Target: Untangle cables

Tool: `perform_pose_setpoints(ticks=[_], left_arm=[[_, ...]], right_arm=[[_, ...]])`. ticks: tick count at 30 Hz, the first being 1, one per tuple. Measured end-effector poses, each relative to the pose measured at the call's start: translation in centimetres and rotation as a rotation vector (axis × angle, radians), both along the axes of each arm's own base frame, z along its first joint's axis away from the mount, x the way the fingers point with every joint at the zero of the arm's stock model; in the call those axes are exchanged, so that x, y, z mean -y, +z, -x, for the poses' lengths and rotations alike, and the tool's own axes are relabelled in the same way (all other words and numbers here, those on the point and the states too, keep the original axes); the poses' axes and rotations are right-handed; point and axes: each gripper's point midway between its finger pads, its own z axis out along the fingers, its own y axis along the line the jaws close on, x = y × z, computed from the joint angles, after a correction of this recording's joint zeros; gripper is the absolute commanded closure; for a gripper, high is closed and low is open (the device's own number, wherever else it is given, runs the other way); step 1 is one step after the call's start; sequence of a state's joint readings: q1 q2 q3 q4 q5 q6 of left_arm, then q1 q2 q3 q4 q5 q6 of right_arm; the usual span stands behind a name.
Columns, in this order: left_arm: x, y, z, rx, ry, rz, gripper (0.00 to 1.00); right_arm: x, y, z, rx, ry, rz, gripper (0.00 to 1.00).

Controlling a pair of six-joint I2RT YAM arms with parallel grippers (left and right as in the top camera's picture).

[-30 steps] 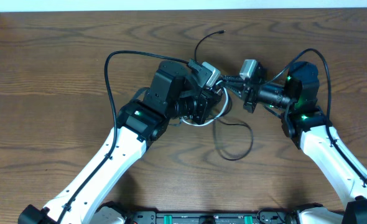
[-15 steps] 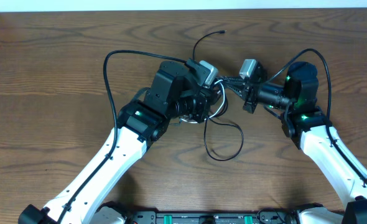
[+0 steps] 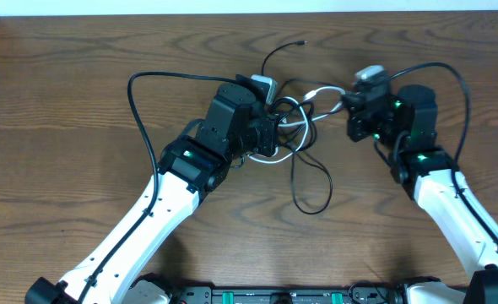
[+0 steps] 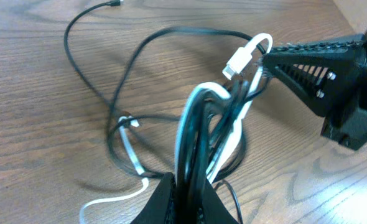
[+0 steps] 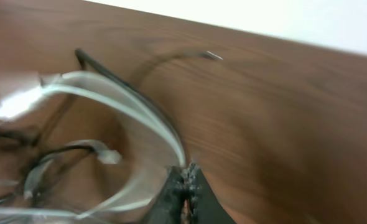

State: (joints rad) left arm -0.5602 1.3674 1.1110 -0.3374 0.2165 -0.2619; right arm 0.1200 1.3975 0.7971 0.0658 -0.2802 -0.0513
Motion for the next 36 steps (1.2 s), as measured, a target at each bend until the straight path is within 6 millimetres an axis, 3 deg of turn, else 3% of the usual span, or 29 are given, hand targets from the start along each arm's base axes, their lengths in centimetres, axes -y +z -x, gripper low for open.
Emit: perform_pose_setpoints(ticks=[6,9,11,15,20,22,29,36], left_arm=[[-0.2,-0.1,-0.1,-0.001,0.013,-0.007,0.93],[-0.2,-0.1,-0.1,-0.001,0.013,-0.007,0.92],[-0.2,-0.1,-0.1,-0.001,0.013,-0.007,0.93],[-0.2,-0.1,-0.1,-0.001,0.012,-0.006,0.93],[0.5,0.0,0.5,-0.005,-0.041,0.01,0.92],[1.0,0.2,0.9,0.0,-0.089,0.018,0.93],[2.9,0.9,2.7,0.027,-0.274,0.058,0.92],[3.6,1.4,3.2,0.043,-0.335,0.084,0.92]], right_arm=[[8.5,-1.9,-0.3,-0.106,-0.334,-0.015,0.99],[10.3,-2.0,-0.3,-0.116,-0.393,-0.042,0.99],[10.4,-1.8,-0.3,-0.113,-0.386,-0.066,0.98],[8.5,-0.7,-0.6,-0.075,-0.263,-0.114,0.83],[3.9,1.3,0.2,0.007,0.049,-0.153,0.4],[2.2,1.9,1.1,0.037,0.179,-0.162,0.3],[-2.5,4.3,5.1,0.166,0.583,-0.223,0.22],[-5.4,5.3,7.6,0.234,0.775,-0.245,0.14]])
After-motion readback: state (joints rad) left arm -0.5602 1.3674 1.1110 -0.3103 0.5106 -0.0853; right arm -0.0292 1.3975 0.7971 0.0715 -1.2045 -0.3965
